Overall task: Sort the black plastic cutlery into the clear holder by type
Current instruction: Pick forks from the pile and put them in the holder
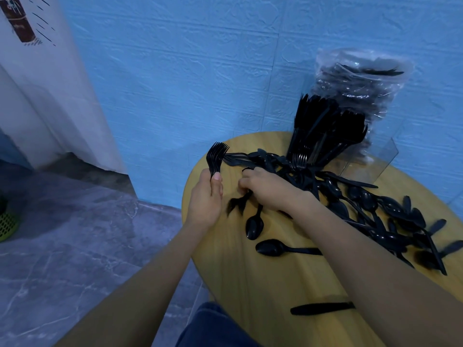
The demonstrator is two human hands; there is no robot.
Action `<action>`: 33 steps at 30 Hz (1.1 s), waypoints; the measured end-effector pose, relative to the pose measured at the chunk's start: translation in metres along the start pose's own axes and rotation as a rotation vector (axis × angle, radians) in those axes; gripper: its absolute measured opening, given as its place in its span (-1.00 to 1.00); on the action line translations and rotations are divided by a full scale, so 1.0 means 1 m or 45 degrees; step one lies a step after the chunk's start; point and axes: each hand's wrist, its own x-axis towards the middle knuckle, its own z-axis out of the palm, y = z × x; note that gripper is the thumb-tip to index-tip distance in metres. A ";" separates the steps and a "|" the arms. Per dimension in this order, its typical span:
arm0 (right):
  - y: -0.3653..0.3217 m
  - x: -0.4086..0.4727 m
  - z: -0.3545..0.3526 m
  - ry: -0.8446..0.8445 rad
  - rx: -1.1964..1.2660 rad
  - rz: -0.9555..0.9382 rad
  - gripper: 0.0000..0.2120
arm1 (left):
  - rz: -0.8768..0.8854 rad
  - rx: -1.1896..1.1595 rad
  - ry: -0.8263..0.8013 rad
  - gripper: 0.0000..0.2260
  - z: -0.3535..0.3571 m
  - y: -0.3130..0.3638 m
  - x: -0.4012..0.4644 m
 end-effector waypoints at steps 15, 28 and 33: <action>-0.001 -0.023 -0.028 0.595 1.389 0.321 -0.93 | -0.158 -0.310 -0.027 -0.76 -0.004 0.026 0.003; -0.021 -0.031 -0.022 0.570 1.744 0.480 -0.83 | -0.252 -0.644 -0.268 -0.77 0.019 0.062 -0.006; -0.024 -0.034 -0.021 0.634 1.520 0.484 -0.78 | -0.180 -0.600 -0.305 -0.79 0.021 0.065 -0.010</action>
